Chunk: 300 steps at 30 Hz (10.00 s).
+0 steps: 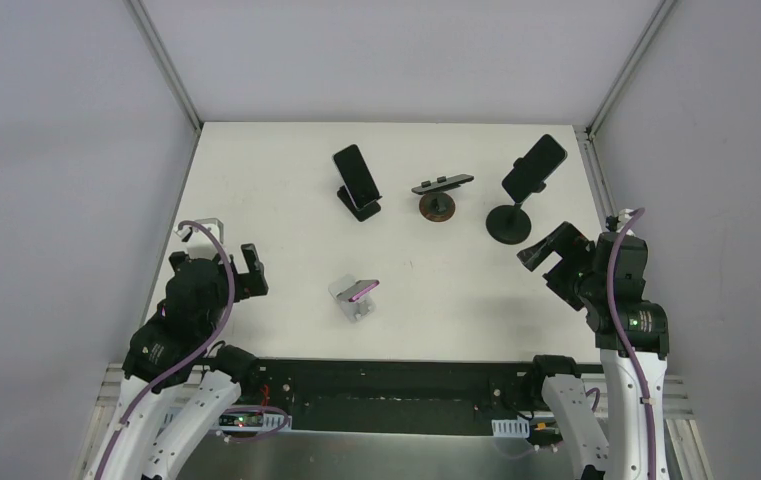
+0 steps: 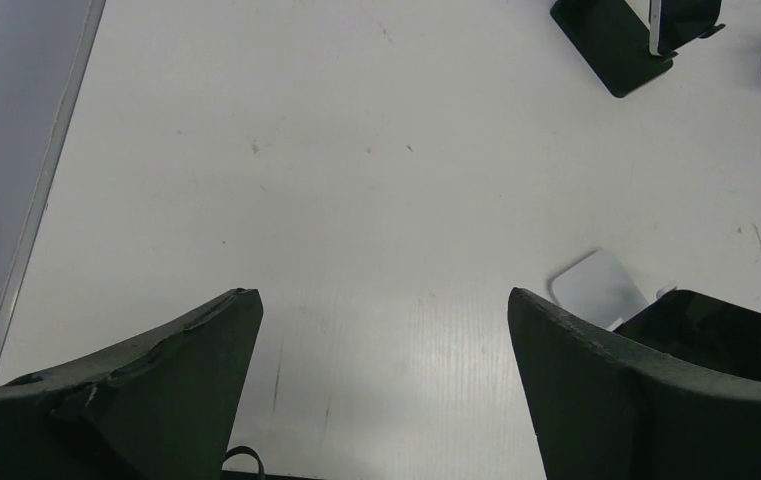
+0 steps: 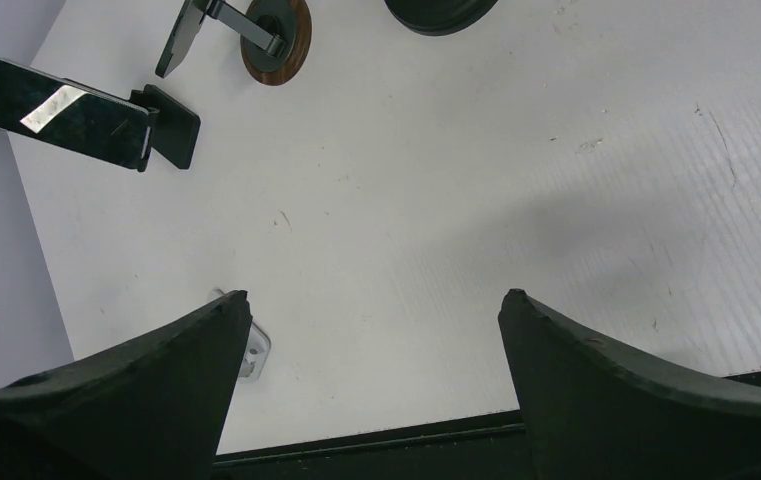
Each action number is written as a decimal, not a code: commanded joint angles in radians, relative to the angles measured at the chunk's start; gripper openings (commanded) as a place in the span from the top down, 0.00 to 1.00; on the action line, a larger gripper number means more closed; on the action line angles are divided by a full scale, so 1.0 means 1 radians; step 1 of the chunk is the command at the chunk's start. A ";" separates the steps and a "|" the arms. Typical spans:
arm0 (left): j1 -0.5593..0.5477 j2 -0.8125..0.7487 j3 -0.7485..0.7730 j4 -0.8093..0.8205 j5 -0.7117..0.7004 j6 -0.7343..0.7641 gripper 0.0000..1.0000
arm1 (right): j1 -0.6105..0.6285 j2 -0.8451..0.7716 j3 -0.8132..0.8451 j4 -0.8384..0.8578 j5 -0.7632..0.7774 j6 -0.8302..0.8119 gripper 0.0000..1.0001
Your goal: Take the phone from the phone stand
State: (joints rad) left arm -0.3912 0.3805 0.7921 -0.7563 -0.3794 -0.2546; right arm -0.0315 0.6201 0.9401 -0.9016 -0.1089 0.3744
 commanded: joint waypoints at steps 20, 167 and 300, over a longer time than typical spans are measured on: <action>0.006 0.007 0.007 -0.003 -0.067 -0.048 0.00 | -0.001 0.071 0.052 0.126 -0.183 0.090 0.01; 0.006 -0.261 -0.241 0.374 0.616 0.213 0.00 | 1.290 1.001 0.487 0.331 0.448 -0.210 0.03; -0.471 0.429 0.070 0.705 1.170 0.302 0.00 | 1.315 0.509 0.524 0.227 -0.066 -0.689 0.53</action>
State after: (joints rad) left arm -0.8459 0.7975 0.8181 -0.0929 0.7998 0.0372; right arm 1.2762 1.1564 1.4410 -0.7753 -0.1669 -0.3000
